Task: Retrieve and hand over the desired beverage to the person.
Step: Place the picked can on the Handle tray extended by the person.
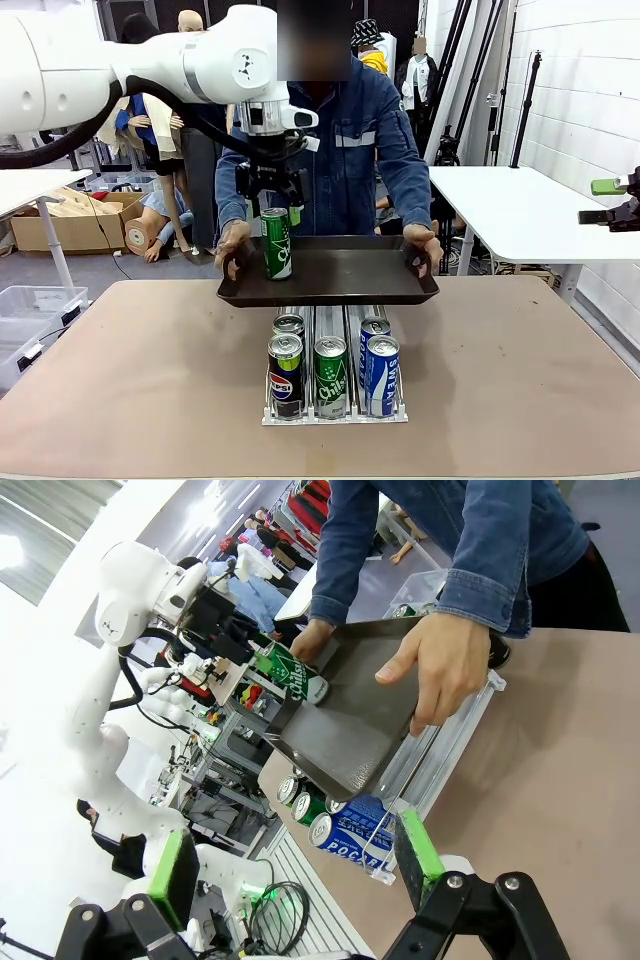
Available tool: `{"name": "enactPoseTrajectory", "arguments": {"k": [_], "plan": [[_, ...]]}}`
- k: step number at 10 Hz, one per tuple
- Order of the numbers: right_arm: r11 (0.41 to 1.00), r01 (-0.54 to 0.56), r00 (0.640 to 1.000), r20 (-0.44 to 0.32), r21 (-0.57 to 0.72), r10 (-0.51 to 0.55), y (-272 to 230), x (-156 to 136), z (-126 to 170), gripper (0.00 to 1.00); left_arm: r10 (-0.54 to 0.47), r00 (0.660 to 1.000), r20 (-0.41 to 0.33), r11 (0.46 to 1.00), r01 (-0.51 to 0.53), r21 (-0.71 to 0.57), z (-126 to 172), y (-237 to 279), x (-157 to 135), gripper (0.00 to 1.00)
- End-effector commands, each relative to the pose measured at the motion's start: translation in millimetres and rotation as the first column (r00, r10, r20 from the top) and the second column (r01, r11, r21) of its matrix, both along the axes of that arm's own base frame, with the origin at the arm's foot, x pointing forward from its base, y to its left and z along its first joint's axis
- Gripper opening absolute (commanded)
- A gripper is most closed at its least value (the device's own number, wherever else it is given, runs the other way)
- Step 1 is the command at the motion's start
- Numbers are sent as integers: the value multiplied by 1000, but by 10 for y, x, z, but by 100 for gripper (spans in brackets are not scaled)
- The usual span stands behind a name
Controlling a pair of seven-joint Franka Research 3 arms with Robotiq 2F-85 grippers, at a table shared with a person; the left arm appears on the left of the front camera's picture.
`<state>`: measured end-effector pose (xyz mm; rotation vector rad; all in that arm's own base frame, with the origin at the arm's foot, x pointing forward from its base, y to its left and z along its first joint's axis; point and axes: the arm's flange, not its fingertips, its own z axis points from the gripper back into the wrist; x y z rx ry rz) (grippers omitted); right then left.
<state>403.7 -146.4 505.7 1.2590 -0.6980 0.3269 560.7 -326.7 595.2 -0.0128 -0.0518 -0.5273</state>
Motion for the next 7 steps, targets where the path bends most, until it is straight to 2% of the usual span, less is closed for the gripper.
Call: {"name": "enactPoseTrajectory", "arguments": {"k": [1, 7], "plan": [[1000, -6, 1000, 6, 13, 6, 0, -4, 8, 100, -18, 999, 28, 1000, 18, 17, 149, 58, -83, 100], [1000, -6, 1000, 6, 13, 6, 0, -4, 8, 100, -1, 1000, 28, 1000, 1, -8, 214, 33, -96, 100]]}}
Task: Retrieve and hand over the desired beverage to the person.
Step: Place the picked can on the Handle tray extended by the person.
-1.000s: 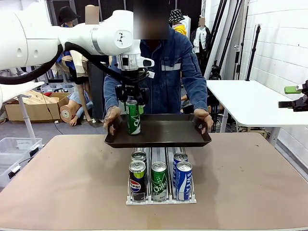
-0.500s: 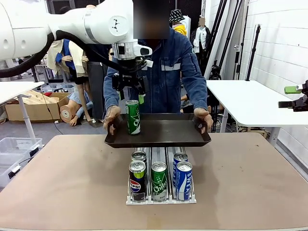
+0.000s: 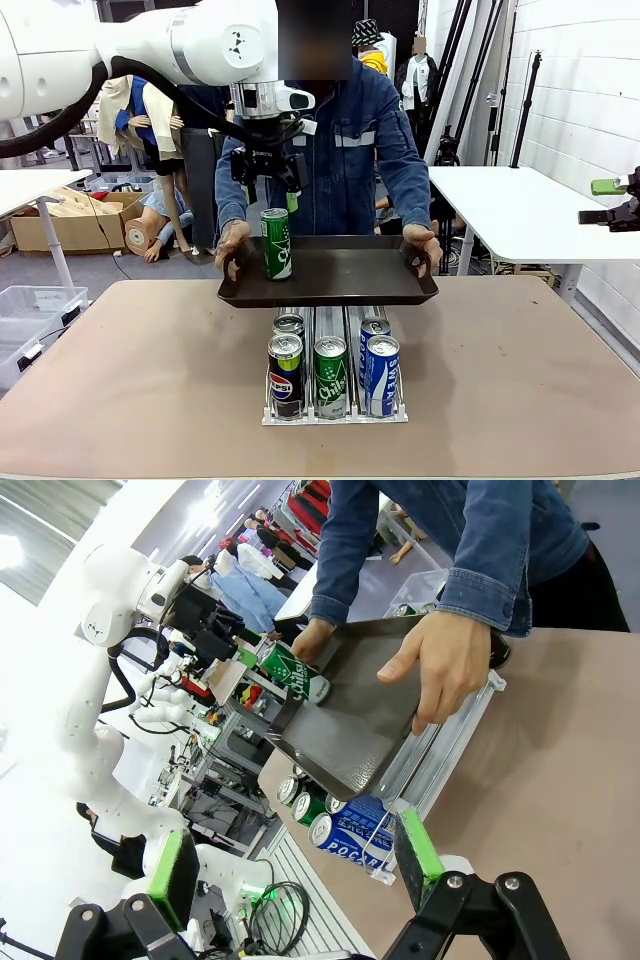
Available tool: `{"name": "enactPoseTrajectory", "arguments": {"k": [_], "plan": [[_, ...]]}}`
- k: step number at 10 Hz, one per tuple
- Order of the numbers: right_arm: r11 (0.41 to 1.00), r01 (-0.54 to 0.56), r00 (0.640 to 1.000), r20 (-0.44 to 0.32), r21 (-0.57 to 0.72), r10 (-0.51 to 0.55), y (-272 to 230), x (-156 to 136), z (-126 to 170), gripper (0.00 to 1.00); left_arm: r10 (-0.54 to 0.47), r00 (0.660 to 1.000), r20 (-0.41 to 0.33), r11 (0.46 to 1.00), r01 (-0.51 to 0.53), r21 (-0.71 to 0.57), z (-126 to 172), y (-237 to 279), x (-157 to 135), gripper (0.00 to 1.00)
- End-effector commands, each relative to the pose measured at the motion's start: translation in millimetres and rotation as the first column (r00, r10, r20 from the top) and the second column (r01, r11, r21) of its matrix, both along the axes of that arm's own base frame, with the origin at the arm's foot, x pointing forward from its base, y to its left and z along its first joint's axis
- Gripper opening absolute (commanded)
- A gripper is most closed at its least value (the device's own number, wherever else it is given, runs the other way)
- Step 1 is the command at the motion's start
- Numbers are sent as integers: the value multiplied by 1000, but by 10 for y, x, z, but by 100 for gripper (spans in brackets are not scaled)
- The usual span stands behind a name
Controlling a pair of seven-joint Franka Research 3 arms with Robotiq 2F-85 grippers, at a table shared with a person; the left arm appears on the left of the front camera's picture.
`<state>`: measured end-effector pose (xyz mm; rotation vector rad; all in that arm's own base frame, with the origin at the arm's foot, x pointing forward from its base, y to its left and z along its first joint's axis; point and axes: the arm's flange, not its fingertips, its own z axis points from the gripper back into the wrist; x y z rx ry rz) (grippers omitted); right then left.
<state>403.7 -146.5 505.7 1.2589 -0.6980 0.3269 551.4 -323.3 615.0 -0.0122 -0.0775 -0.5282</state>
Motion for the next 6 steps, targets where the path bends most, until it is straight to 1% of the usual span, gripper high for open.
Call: {"name": "enactPoseTrajectory", "arguments": {"k": [1, 6], "plan": [[1000, -6, 1000, 6, 13, 6, 0, -4, 7, 100, 0, 1000, 4, 1000, 0, -2, 17, -1, -2, 100], [1000, -6, 1000, 6, 13, 6, 0, -4, 7, 100, 0, 1000, 4, 1000, 0, -2, 17, -1, -2, 100]]}}
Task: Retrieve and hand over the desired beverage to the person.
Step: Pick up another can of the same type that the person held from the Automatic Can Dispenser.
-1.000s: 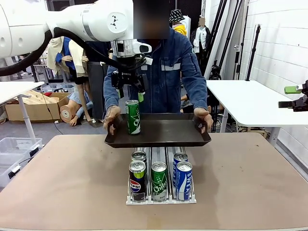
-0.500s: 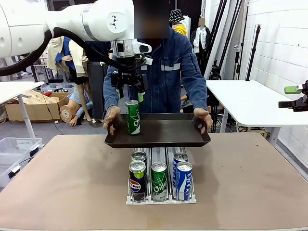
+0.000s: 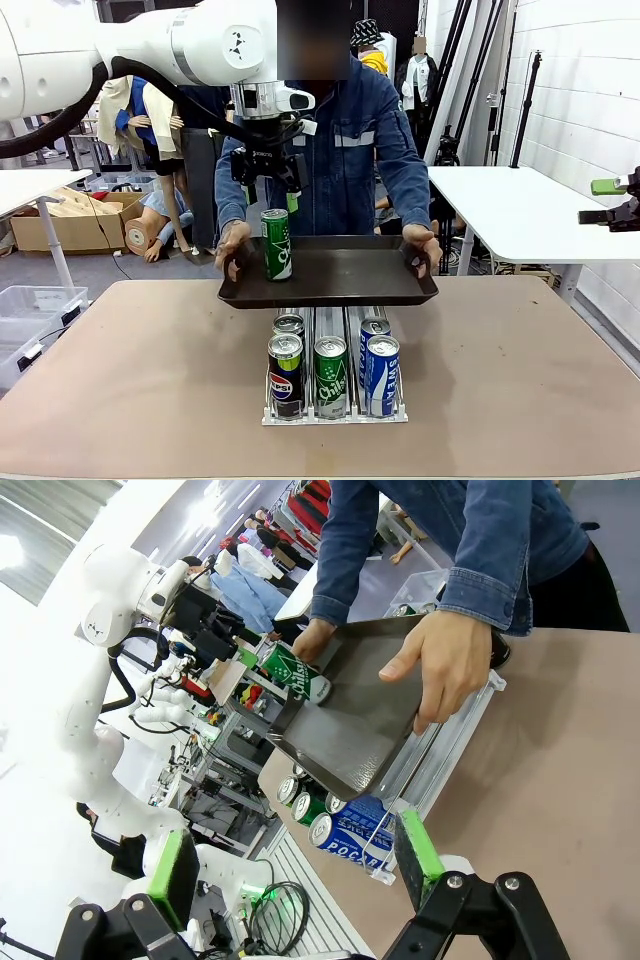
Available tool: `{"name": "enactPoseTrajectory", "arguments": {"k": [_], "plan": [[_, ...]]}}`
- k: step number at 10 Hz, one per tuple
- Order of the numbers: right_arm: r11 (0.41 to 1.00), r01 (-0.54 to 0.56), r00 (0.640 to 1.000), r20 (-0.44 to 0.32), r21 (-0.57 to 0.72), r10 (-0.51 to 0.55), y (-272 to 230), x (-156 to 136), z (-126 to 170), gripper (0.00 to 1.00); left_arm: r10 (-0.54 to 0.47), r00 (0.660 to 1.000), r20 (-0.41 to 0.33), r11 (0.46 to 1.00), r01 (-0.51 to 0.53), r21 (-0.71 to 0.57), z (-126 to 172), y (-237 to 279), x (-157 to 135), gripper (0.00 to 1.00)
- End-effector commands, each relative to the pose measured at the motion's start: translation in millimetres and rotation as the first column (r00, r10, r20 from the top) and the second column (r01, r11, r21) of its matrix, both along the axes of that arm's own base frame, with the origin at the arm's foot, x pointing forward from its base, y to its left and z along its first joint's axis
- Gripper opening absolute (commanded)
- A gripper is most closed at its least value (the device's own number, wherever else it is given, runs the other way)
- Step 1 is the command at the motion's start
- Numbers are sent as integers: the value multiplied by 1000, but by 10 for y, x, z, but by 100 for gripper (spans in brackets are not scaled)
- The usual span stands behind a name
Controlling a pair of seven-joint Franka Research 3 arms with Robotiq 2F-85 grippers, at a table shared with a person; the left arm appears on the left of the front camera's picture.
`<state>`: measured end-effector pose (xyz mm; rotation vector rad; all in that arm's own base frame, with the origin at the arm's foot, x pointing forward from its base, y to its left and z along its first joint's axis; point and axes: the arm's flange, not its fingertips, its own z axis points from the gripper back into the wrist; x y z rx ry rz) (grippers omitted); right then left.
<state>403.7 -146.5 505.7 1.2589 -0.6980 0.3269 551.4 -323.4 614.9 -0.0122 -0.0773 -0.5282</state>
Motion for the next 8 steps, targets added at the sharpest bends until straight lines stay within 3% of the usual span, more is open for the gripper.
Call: {"name": "enactPoseTrajectory", "arguments": {"k": [1, 8], "plan": [[1000, -6, 1000, 6, 13, 6, 0, -4, 7, 100, 0, 1000, 4, 1000, 0, -2, 18, 0, -3, 100], [1000, -6, 1000, 6, 13, 6, 0, -4, 7, 100, 0, 1000, 4, 1000, 0, -2, 18, 0, -3, 100]]}}
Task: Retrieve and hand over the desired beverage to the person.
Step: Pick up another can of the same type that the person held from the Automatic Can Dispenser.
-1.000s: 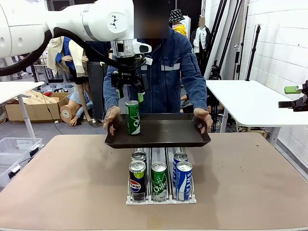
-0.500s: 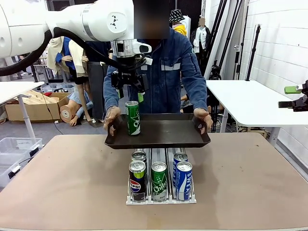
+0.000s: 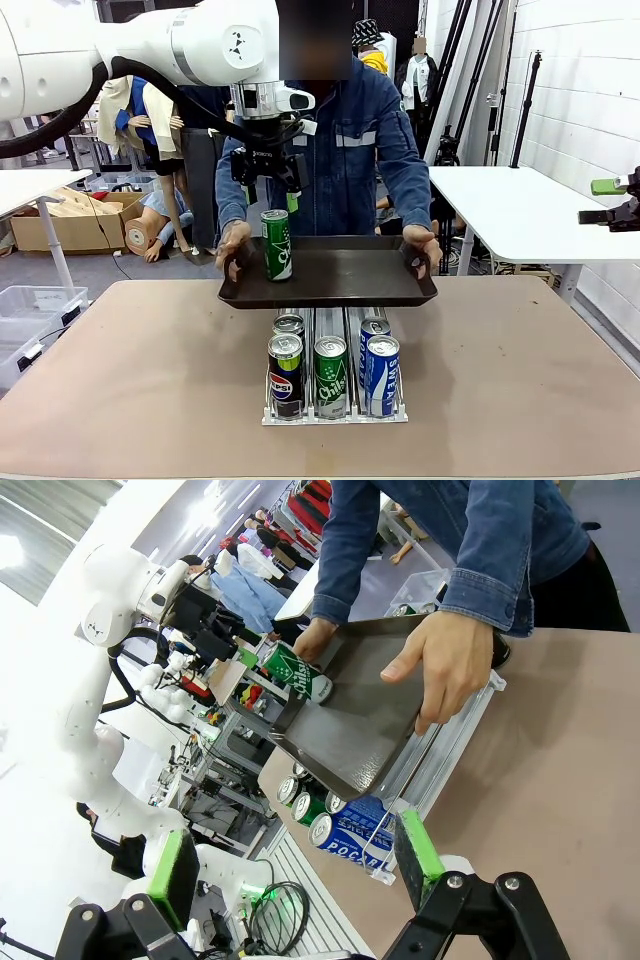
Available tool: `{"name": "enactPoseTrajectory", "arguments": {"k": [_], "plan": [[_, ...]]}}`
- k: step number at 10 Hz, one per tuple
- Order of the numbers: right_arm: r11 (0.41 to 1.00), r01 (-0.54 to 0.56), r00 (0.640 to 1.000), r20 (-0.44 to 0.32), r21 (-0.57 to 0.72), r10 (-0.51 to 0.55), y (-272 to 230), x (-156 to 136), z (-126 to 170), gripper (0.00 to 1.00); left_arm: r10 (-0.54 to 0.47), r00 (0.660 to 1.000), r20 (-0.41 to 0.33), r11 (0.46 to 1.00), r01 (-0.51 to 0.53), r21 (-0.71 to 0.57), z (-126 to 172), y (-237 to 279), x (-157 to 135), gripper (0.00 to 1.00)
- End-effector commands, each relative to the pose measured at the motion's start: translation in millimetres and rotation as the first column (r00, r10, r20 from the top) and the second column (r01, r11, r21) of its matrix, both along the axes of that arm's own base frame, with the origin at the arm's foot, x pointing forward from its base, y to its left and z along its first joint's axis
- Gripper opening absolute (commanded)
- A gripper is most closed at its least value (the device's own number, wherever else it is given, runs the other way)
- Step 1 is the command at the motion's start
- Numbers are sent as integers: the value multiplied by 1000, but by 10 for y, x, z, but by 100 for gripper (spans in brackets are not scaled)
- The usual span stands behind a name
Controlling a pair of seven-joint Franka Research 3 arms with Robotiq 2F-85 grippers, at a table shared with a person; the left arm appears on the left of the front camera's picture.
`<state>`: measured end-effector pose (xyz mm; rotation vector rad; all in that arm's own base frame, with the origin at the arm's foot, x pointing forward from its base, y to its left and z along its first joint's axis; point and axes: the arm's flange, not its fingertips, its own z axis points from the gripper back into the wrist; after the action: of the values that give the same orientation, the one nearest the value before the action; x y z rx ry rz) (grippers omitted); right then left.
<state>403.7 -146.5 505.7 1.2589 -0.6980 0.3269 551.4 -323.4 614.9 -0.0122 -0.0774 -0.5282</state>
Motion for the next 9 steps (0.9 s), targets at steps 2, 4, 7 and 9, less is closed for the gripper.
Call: {"name": "enactPoseTrajectory", "arguments": {"k": [2, 4, 7, 9], "plan": [[1000, -6, 1000, 6, 13, 6, 0, -4, 7, 100, -4, 1000, -5, 1000, 4, -15, 58, 19, -62, 100], [1000, -6, 1000, 6, 13, 6, 0, -4, 7, 100, -10, 1000, 0, 993, 10, -114, 280, 182, -217, 100], [1000, -6, 1000, 6, 13, 6, 0, -4, 7, 100, 21, 999, 43, 978, -12, -210, 454, 605, -584, 100], [1000, -6, 1000, 6, 13, 6, 0, -4, 7, 100, 63, 998, 31, 950, -51, -307, 468, 1033, -707, 100]]}}
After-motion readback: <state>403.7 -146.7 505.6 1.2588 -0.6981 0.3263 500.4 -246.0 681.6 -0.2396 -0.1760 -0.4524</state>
